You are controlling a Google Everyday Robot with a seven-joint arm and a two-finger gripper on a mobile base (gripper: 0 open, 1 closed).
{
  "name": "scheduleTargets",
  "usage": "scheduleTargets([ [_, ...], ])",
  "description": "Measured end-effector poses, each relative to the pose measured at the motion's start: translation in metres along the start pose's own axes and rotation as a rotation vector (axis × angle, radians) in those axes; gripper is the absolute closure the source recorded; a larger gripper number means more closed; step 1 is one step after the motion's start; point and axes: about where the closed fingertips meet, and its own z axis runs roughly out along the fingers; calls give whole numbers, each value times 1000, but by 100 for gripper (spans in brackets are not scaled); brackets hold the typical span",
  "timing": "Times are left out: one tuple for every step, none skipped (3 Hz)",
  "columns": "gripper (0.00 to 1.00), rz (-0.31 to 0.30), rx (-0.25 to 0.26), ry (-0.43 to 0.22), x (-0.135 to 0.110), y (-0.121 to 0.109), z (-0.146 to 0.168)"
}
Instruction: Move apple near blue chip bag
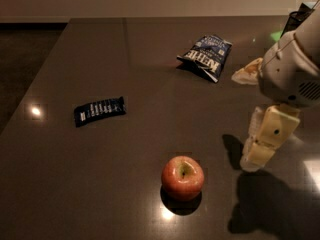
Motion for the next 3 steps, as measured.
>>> scheduleTargets([
  [0, -68, -37, -47, -20, 27, 30],
  [0, -125, -72, -76, -32, 52, 64],
  [0, -150, -98, -91, -36, 67, 83],
])
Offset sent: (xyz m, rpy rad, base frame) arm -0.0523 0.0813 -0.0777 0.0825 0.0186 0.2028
